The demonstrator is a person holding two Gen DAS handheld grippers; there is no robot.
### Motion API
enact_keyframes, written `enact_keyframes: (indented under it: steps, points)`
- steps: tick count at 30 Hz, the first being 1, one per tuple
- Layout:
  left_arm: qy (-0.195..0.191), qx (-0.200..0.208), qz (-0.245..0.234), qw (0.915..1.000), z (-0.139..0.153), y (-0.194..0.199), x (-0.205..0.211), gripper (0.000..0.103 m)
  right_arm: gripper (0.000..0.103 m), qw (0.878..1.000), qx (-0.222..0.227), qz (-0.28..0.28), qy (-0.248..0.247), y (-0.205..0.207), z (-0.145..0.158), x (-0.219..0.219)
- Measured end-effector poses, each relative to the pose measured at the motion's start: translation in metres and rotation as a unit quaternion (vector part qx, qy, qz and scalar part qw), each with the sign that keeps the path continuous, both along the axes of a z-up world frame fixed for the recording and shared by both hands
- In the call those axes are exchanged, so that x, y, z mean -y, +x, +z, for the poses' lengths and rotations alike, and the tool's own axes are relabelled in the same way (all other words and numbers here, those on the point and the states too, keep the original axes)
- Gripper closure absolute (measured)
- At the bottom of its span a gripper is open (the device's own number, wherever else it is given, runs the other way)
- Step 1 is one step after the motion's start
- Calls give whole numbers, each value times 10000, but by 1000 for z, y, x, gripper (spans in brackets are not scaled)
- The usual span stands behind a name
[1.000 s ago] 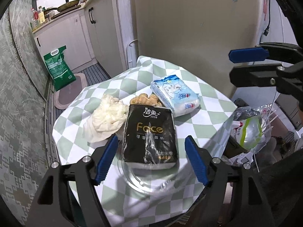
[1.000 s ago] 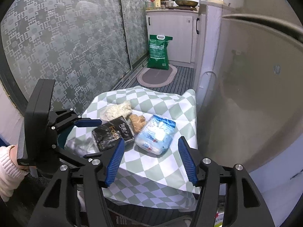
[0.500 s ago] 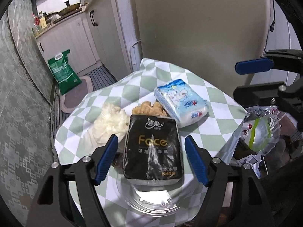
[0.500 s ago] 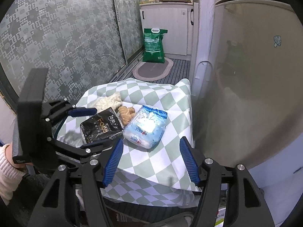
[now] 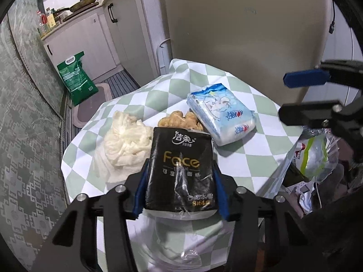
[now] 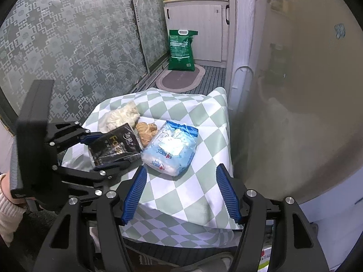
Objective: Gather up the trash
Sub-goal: 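Grasp the black Face tissue pack with the left tool while the right tool grasps the blue-white pack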
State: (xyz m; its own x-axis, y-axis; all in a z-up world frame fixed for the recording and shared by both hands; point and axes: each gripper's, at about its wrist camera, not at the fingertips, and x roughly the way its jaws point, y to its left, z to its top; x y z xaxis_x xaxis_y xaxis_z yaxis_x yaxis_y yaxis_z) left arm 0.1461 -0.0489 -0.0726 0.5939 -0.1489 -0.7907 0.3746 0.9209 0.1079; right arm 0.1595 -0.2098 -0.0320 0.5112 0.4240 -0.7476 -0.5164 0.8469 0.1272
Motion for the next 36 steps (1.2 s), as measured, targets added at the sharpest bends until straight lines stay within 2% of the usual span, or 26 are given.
enact_keyframes:
  steps: [6,10,15,20,24,32,34,36]
  points:
    - [-411,83,98,9991,14,-4,-10,51,39,9999,-34,-72,117,4,-5,-6]
    - [-825,125,223,9963,25,-5,-22,51,39,9994,-103,-138,286,7,-11,-12]
    - [-1082,210,348,9933,37,-8,-32,51,39,9986,-134,-381,354,13,-24,-21]
    - [-1237,232,457,9910,45,-12,-41,51,38,9990,-180,-398,133,18,-36,-35]
    - [-1287,277,498,9901,50,-17,-47,51,27,9989,-87,-458,-20,19,-43,-46]
    - [-1274,334,468,9902,54,-24,-52,51,27,9964,222,-748,-334,22,-49,-64]
    - [-1283,330,460,9901,54,-26,-53,51,29,9952,356,-743,-532,22,-53,-69]
    - [-1295,329,458,9900,54,-27,-53,51,45,9946,426,-733,-598,21,-53,-69]
